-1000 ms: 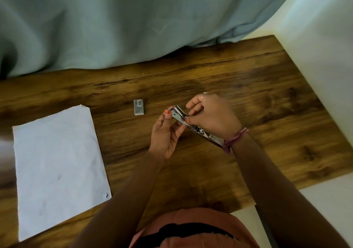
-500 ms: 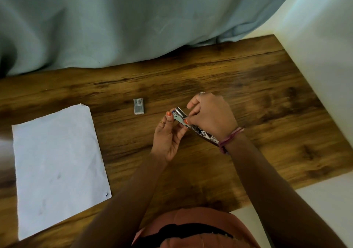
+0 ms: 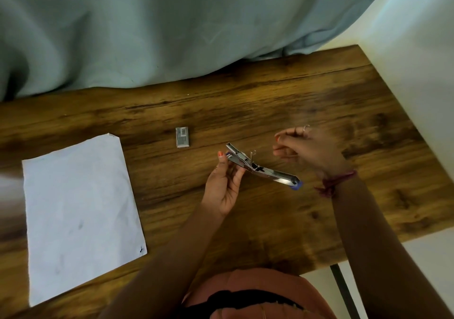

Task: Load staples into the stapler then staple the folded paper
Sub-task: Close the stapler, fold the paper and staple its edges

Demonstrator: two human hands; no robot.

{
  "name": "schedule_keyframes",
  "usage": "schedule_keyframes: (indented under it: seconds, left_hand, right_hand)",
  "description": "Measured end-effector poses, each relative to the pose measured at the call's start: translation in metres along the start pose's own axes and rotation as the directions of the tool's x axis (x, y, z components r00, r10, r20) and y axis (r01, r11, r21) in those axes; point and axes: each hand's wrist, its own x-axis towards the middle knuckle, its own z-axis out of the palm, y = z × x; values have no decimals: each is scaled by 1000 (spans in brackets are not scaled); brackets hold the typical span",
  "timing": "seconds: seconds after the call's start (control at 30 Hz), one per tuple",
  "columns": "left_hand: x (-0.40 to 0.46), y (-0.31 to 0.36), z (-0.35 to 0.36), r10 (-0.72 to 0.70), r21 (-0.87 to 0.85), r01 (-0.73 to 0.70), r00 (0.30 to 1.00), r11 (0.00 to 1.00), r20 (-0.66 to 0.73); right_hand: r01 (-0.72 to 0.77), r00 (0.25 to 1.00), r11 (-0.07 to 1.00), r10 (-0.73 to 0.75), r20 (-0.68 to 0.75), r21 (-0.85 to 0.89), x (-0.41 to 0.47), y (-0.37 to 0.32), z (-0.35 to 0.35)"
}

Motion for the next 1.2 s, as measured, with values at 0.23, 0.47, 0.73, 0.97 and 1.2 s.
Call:
schedule_keyframes:
  seconds: [0.23,0.47,0.73,0.97,1.2]
  left_hand:
    - [-5,-3,11,5,-188,-26,993,982,-115]
    - [-6,-10,20,23,-295,-52,995,954,-102]
    - [-7,-17,15,-30,-205,8,994,979,-106]
    - [-10,-12,15,-79,-62,79,997,995,5]
    - [-15,-5,20,-116,85,111,991,990,60]
  right_hand:
    - [-44,991,944,1,132,326,-7,39,5]
    - [167,938,909,-266,223,382,-14,45,13]
    - [304,941,863,-337,11,403,-1,25,17]
    - [371,921,855,-388,-28,362,9,2,12]
    - [514,849,839,-528,35,179,5,-19,23]
